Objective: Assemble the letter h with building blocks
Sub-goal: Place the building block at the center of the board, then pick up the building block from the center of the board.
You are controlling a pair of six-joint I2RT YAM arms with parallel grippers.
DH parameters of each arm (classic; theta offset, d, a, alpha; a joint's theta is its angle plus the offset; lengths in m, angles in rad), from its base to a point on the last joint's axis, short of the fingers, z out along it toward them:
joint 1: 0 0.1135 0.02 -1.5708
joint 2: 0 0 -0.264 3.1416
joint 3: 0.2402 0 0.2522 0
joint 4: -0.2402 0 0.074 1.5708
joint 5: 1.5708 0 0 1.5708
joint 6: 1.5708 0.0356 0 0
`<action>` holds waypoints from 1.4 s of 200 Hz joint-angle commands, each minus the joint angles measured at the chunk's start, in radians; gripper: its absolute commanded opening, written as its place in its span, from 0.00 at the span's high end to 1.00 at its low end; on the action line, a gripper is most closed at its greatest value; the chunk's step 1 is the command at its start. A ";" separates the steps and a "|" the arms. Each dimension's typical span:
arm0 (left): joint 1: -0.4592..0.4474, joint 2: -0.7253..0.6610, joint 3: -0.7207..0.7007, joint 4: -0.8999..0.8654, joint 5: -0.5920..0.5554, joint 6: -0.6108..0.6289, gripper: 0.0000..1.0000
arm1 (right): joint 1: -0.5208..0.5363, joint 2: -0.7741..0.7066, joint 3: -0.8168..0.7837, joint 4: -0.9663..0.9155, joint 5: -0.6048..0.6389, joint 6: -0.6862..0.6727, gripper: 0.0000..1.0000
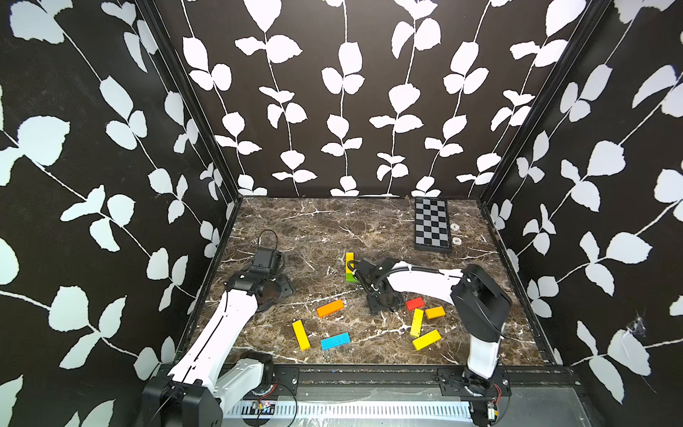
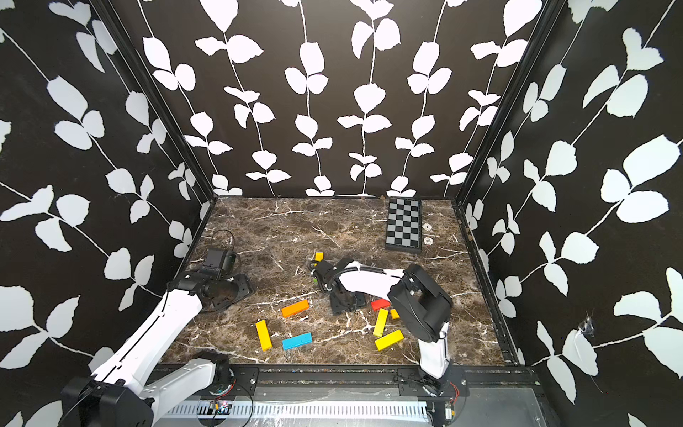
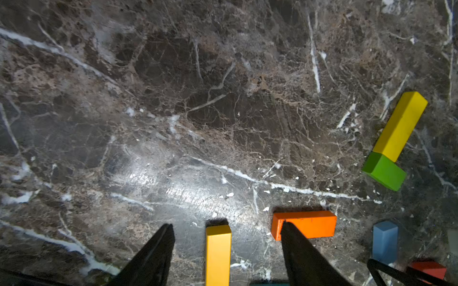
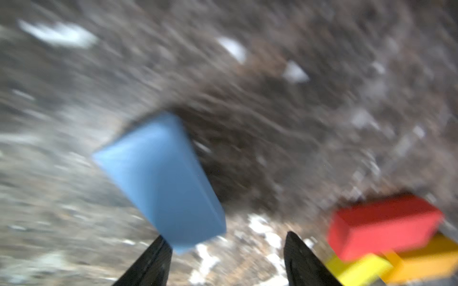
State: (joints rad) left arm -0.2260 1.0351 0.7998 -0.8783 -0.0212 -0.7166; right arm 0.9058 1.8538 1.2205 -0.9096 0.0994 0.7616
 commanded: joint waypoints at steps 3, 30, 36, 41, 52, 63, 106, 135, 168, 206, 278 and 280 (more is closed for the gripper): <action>-0.009 0.001 0.010 0.012 -0.001 -0.007 0.29 | -0.019 -0.066 -0.001 -0.076 0.124 0.073 0.31; -0.010 0.002 0.022 0.003 -0.014 0.000 0.28 | -0.022 -0.090 0.029 -0.035 0.100 0.063 0.27; -0.009 0.001 0.027 -0.001 -0.018 0.004 0.28 | -0.022 -0.103 0.020 0.009 0.059 0.058 0.24; -0.010 0.001 0.030 -0.004 -0.024 0.008 0.28 | -0.023 -0.114 0.012 0.046 0.022 0.061 0.21; -0.010 -0.001 0.037 -0.008 -0.033 0.018 0.27 | -0.024 -0.125 0.001 0.092 -0.014 0.113 0.16; -0.009 0.000 0.041 -0.002 -0.038 0.033 0.26 | -0.019 -0.125 0.000 0.097 -0.013 0.197 0.12; -0.010 -0.005 0.046 0.061 0.021 0.129 0.24 | 0.024 -0.070 0.070 0.072 0.141 0.525 0.04; -0.010 0.011 0.069 0.065 0.080 0.197 0.23 | 0.020 0.049 0.225 -0.050 0.163 0.569 0.06; -0.010 0.027 0.079 0.058 0.145 0.242 0.21 | 0.008 0.118 0.233 -0.048 0.127 0.610 0.07; -0.009 0.040 0.078 0.066 0.179 0.254 0.22 | 0.006 0.105 0.165 -0.013 0.118 0.669 0.08; -0.010 0.045 0.062 0.074 0.184 0.253 0.22 | 0.008 0.103 0.056 0.103 0.004 0.643 0.22; -0.010 0.043 0.060 0.074 0.184 0.253 0.22 | 0.009 0.099 0.052 0.106 0.002 0.640 0.22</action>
State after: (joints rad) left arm -0.2306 1.0874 0.8566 -0.8082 0.1547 -0.4770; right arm 0.9150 1.9636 1.3319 -0.8242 0.1520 1.3621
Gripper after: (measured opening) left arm 0.783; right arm 0.792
